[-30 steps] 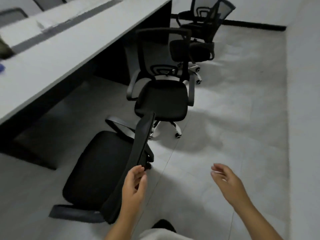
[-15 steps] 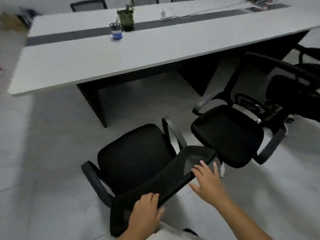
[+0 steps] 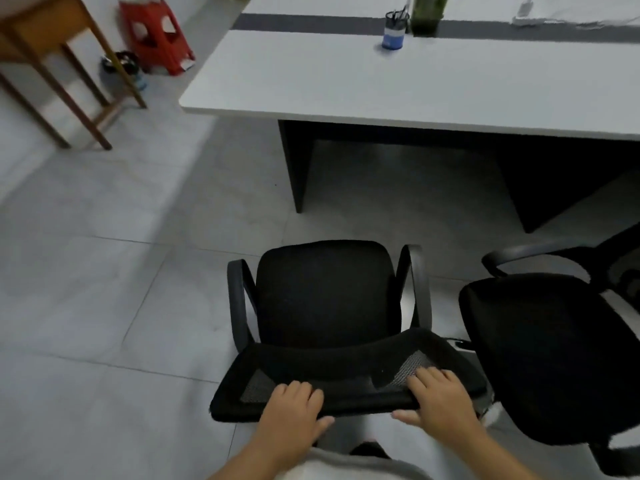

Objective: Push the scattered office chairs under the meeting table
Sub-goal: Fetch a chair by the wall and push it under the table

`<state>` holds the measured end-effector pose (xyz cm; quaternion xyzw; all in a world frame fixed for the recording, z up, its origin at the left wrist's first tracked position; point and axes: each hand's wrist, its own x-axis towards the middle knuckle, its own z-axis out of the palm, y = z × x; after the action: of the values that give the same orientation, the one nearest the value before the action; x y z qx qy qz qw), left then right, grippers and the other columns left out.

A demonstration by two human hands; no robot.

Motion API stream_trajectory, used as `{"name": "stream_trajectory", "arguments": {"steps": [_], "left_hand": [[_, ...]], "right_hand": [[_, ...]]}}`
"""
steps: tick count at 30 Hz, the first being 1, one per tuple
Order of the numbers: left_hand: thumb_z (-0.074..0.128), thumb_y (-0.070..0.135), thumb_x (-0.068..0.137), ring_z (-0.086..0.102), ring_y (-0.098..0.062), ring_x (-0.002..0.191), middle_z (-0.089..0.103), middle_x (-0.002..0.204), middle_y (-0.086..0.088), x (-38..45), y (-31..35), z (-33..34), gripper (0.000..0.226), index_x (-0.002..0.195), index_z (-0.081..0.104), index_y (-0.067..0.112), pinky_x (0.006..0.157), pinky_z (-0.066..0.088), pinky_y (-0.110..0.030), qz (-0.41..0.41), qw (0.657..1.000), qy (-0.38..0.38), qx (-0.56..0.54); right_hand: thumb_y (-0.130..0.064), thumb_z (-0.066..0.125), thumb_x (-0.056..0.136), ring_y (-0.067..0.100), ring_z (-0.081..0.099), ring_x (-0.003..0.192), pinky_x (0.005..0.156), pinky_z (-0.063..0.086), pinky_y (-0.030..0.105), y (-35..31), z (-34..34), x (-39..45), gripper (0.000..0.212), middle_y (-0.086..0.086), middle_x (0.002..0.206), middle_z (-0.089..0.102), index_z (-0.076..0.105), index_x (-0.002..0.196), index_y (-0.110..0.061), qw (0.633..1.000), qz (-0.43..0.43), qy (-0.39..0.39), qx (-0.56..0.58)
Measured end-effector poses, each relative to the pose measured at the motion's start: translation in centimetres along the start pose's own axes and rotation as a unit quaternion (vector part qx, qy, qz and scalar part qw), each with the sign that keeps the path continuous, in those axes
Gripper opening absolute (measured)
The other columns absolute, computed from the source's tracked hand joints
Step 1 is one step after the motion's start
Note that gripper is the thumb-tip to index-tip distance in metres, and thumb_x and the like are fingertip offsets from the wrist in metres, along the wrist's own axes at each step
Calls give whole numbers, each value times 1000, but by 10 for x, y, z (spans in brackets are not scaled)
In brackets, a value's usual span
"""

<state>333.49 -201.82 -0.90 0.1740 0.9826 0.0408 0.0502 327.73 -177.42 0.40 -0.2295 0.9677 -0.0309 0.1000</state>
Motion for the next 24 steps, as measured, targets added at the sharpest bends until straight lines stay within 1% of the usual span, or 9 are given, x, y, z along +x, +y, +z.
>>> {"name": "stream_trajectory", "arguments": {"steps": [2,4,7,12,14,16,18,21,24], "left_hand": [[34,60,75,53,-9,48,59,53,9,0,-1,3,49,64,66,24,62,27,-25,-1,999,30,14],[31,61,81,52,-8,47,58,51,9,3,-4,6,49,71,60,23,61,28,-25,9,998,66,17],[17,55,91,54,-7,46,60,50,10,7,-11,12,48,78,49,21,61,30,-23,27,994,104,22],[10,55,92,54,-5,48,60,53,12,24,-46,7,63,69,61,25,54,39,-14,50,992,110,32],[9,54,92,54,-6,48,59,54,11,38,-64,3,55,75,51,23,57,35,-18,69,991,108,33],[7,52,93,53,-6,48,58,53,11,54,-77,-2,50,77,43,22,53,36,-15,90,989,110,33],[5,52,93,52,-6,47,58,52,11,72,-89,-6,56,73,50,24,47,39,-15,110,986,120,33],[13,58,88,53,-3,48,58,53,12,100,-108,-12,66,59,63,27,44,41,-13,141,981,124,47],[25,61,75,54,-1,49,59,53,13,128,-124,-15,55,58,65,26,43,42,-12,175,977,116,47]], "right_hand": [[-72,15,81,14,52,50,60,25,27,4,13,-2,73,-4,51,55,55,51,-18,997,-8,75,-1],[-72,18,81,16,42,59,58,24,28,7,19,-1,70,-1,50,54,51,53,-17,987,-16,158,-8],[-72,19,80,18,30,63,57,21,29,7,24,4,59,1,48,53,37,64,-19,975,-27,218,-27],[-71,17,82,19,29,62,56,20,31,-11,25,18,67,2,49,52,47,57,-16,976,27,216,-27],[-71,16,82,18,28,61,56,20,31,-19,21,27,61,2,50,51,38,63,-17,975,45,214,-33],[-71,16,82,18,28,61,55,19,31,-23,17,39,58,2,50,50,33,65,-18,977,61,204,-35],[-70,15,83,18,34,57,55,19,32,-22,15,52,64,1,50,49,40,60,-16,977,78,193,-38],[-69,14,84,20,45,48,55,20,31,-20,15,72,71,1,50,50,48,53,-14,977,93,188,-48],[-69,12,84,18,51,46,51,32,24,-15,11,92,75,-1,50,53,54,52,-16,976,100,185,-56]]}}
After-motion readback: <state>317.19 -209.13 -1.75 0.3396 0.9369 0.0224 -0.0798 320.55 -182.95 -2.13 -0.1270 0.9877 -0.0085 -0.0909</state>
